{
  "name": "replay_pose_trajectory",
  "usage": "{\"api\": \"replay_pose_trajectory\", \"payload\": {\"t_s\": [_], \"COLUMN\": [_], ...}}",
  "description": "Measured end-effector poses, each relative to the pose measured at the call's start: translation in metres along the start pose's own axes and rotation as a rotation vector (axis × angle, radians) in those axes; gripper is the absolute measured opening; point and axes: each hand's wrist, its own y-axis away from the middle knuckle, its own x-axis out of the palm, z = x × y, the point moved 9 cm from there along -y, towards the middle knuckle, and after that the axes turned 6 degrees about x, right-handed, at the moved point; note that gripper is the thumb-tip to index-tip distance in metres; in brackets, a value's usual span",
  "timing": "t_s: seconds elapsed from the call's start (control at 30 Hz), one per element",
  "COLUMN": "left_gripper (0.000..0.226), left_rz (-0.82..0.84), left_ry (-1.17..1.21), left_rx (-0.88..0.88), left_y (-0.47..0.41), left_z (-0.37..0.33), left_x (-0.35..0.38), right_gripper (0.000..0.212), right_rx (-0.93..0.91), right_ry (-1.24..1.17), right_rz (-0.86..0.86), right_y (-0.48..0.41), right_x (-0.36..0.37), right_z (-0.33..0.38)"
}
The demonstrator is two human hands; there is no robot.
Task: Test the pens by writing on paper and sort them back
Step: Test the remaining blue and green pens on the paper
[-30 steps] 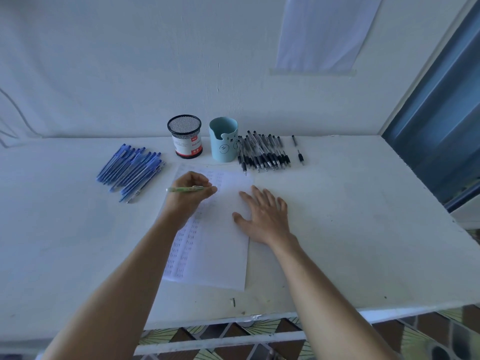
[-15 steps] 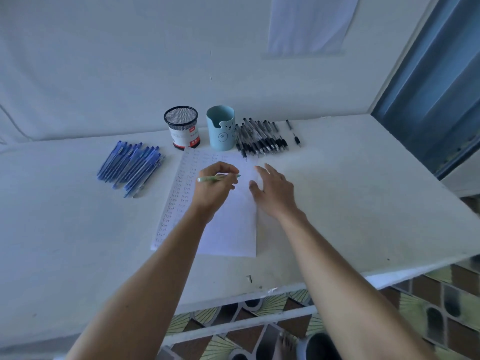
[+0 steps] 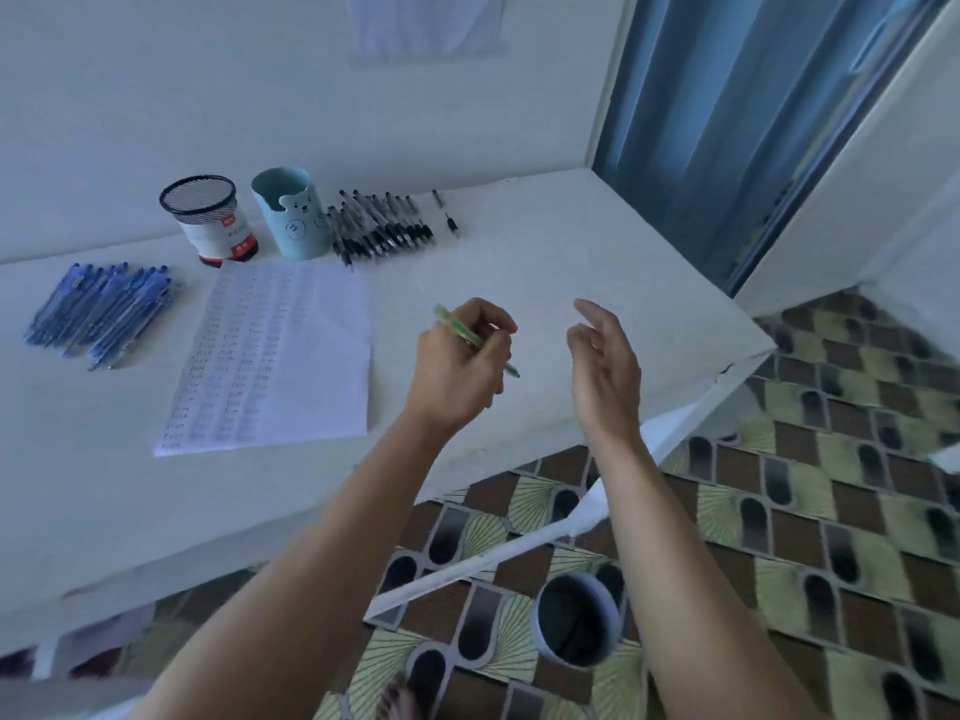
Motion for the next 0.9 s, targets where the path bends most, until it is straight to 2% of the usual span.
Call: {"api": "replay_pose_trajectory", "payload": {"t_s": [0.2, 0.33, 0.4, 0.53, 0.67, 0.9], "left_gripper": [0.012, 0.014, 0.014, 0.013, 0.012, 0.013], "left_rz": [0.159, 0.278, 0.321, 0.415, 0.536, 0.661], "left_ry": [-0.11, -0.272, -0.317, -0.391, -0.494, -0.501], "left_rx": [-0.05, -0.055, -0.121, -0.267, -0.365, -0.43], "left_y": [0.062, 0.106, 0.125, 0.158, 0.191, 0.234], "left_z": [0.013, 0.035, 0.057, 0.121, 0.205, 0.354], "left_x": [0.116, 0.185, 0.211, 0.254, 0.286, 0.328], "right_gripper": [0.027, 0.031, 0.035, 0.043, 0.046, 0.051], "right_rx": [0.033, 0.08, 0.098, 0.125, 0.169, 0.226], "right_ry": [-0.05, 0.015, 0.072, 0.201, 0.299, 0.378], "right_rz": [-0.123, -0.08, -0.051, 0.025, 0.025, 0.005], "right_y": [0.036, 0.053, 0.062, 0.076, 0.088, 0.094], "right_x": [-0.12, -0.167, -0.18, -0.189, -0.195, -0.176], "right_z": [-0.069, -0.128, -0.163, -0.237, -0.311, -0.447]}}
